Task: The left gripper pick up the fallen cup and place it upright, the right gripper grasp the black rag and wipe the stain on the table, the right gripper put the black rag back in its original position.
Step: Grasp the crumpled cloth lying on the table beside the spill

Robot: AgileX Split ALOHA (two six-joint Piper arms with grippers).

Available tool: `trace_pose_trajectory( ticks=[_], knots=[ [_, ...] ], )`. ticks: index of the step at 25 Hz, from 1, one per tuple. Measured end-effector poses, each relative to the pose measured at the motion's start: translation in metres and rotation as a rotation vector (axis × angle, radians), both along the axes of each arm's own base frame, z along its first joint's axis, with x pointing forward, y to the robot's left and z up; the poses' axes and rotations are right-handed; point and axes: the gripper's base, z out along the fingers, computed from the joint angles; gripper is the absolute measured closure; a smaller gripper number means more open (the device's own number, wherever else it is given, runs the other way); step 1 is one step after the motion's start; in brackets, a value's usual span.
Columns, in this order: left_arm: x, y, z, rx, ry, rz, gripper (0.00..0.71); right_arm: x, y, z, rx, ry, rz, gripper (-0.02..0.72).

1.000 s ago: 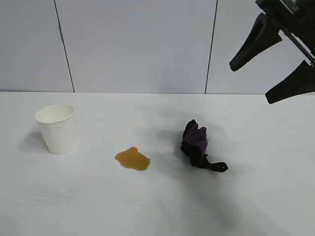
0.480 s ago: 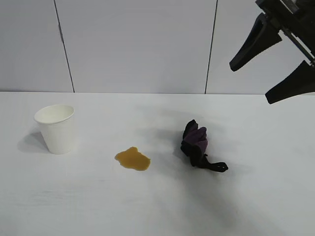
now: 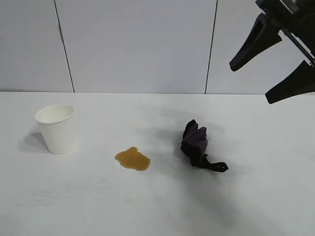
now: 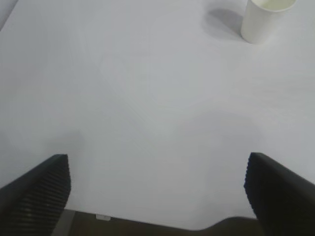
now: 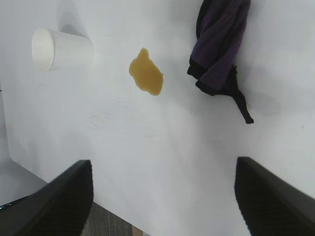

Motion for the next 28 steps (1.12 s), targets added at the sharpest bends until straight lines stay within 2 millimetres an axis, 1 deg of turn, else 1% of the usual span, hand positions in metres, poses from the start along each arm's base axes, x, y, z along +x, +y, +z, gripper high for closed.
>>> trace_pose_trajectory(
  ticks=[4,10,23,26,28],
  knots=[
    [0.0027,0.0002,-0.0031,-0.011,-0.009,0.004,0.020,0.0000,0.0000,0.0000,0.000,0.000,0.000,0.159],
    [0.0037,-0.0006,-0.0038,-0.013,-0.014,-0.072,0.020,0.0000,0.0000,0.0000,0.000,0.000,0.000,0.159],
    [0.0037,-0.0006,-0.0038,-0.015,-0.014,-0.075,0.020,-0.0001,0.0001,0.0000,0.000,0.001,0.001,0.159],
    [0.0022,-0.0007,-0.0037,-0.014,-0.024,-0.075,0.020,-0.0001,0.0001,0.0000,0.000,0.001,0.001,0.159],
    [-0.0029,-0.0007,-0.0034,-0.012,-0.061,-0.076,0.020,-0.0001,0.0001,0.0000,0.000,0.001,0.001,0.159]
  ],
)
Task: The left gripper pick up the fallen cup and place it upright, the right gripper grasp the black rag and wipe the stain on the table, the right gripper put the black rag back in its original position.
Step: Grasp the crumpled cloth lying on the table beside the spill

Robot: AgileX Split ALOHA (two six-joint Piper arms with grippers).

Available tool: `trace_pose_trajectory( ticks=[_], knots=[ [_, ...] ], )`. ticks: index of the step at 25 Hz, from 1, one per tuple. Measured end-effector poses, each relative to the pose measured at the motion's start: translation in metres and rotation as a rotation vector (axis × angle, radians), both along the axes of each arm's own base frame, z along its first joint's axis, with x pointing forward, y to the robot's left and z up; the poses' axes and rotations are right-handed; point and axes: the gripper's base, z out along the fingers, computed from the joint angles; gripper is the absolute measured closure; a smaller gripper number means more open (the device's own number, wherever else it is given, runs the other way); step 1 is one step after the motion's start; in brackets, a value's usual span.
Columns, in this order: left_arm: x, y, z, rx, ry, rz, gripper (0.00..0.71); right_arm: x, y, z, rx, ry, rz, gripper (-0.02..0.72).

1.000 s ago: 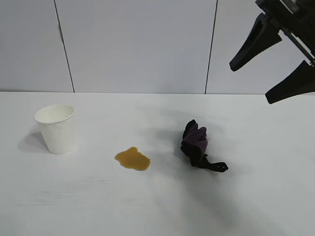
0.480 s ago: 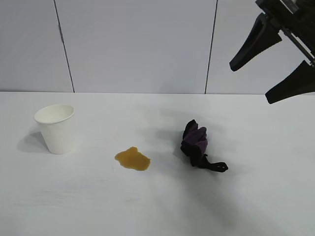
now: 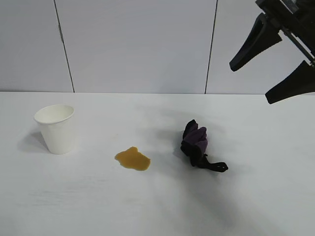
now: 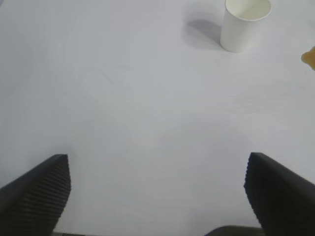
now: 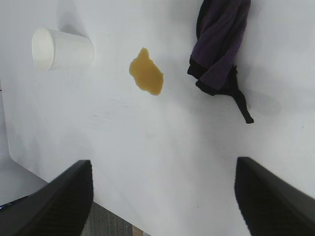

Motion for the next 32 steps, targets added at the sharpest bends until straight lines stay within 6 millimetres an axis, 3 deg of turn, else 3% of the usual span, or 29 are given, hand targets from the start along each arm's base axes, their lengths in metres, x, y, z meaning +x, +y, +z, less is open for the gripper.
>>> trace_pose_trajectory(
  ticks=[4,11,19,27,32],
  knots=[
    [-0.011,0.000,0.000,0.001,-0.078,0.000,0.020,0.000,0.000,0.000,0.000,0.000,0.000,0.159],
    [-0.013,0.000,0.000,0.002,-0.089,0.000,0.020,0.002,-0.001,0.000,-0.005,-0.013,-0.012,0.159],
    [-0.013,0.000,0.000,0.002,-0.089,0.000,0.020,0.008,-0.013,-0.011,-0.149,-0.021,-0.066,0.159],
    [-0.013,0.000,0.000,0.002,-0.089,0.000,0.020,0.045,-0.013,-0.024,-0.173,0.071,-0.079,0.159],
    [-0.013,0.000,0.000,0.002,-0.089,0.000,0.020,0.073,0.018,-0.024,-0.251,0.045,-0.017,0.159]
  ],
)
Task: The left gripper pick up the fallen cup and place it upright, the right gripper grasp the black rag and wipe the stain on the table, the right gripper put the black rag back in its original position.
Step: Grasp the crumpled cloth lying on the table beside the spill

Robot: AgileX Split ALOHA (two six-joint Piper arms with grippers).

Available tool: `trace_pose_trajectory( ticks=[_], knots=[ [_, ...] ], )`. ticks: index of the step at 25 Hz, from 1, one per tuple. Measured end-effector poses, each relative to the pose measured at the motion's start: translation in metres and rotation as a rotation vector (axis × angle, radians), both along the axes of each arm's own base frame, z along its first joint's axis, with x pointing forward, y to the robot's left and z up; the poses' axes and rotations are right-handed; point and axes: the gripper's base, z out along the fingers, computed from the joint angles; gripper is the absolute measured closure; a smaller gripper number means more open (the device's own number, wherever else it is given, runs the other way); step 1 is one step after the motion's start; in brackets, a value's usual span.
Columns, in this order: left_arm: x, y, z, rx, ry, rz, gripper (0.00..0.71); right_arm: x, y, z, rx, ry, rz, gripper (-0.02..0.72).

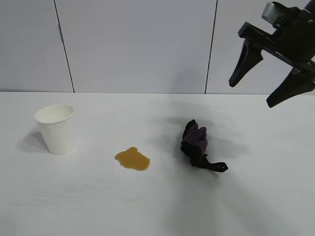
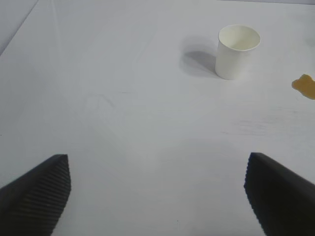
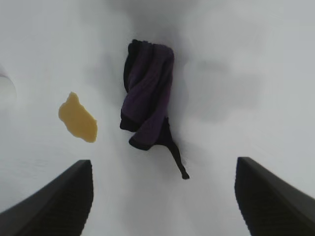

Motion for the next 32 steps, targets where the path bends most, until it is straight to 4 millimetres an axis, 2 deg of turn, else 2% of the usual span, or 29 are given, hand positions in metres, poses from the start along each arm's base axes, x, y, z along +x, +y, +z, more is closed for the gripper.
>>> trace_pose_trajectory(
  ticks=[7,11,15,18,28,32],
  knots=[
    [0.000,0.000,0.000,0.000,0.000,0.000,0.020,0.022,0.053,-0.024,-0.127,0.054,0.095,0.159],
    [0.000,0.000,0.000,0.000,0.000,0.000,0.020,0.028,0.070,-0.046,-0.141,0.098,0.110,0.159],
    [0.000,0.000,0.000,0.000,0.000,0.000,0.020,0.032,0.071,-0.071,-0.164,0.147,0.110,0.204],
    [0.000,0.000,0.000,0.000,0.000,0.000,0.020,0.035,0.071,-0.081,-0.178,0.145,0.108,0.232],
    [0.000,0.000,0.000,0.000,0.000,0.000,0.020,0.045,0.072,-0.082,-0.165,0.048,0.080,0.241],
    [0.000,0.000,0.000,0.000,0.000,0.000,0.020,0.046,0.072,-0.090,-0.169,0.065,0.081,0.241]
  ],
)
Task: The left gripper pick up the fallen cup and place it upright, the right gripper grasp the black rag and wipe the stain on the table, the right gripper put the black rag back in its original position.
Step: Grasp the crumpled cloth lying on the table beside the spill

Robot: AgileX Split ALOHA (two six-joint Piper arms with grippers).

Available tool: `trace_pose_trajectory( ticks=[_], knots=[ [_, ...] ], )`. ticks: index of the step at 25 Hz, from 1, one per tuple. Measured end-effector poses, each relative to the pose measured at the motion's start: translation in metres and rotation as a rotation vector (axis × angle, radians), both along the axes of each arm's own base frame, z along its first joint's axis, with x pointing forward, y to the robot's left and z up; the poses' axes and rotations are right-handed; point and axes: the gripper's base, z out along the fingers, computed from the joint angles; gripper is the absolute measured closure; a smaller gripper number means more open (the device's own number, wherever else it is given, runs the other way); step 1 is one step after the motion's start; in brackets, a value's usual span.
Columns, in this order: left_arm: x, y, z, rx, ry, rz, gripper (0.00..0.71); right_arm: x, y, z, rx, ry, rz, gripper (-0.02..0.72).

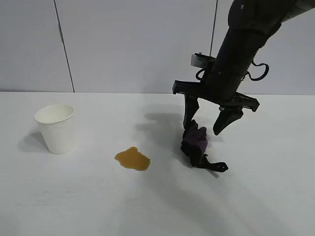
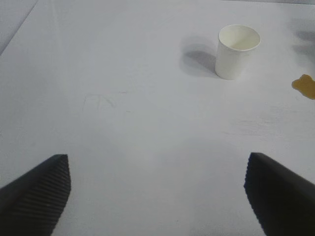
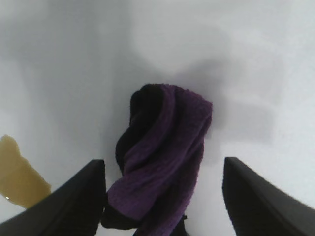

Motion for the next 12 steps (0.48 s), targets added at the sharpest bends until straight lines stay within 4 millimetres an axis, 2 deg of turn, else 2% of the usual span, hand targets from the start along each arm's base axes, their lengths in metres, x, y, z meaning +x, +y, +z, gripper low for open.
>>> trace_pose_trajectory(
  ticks=[12],
  knots=[
    [0.000,0.000,0.000,0.000,0.000,0.000,0.020,0.003,0.002,-0.014,0.011,0.008,-0.015,0.241]
  ],
)
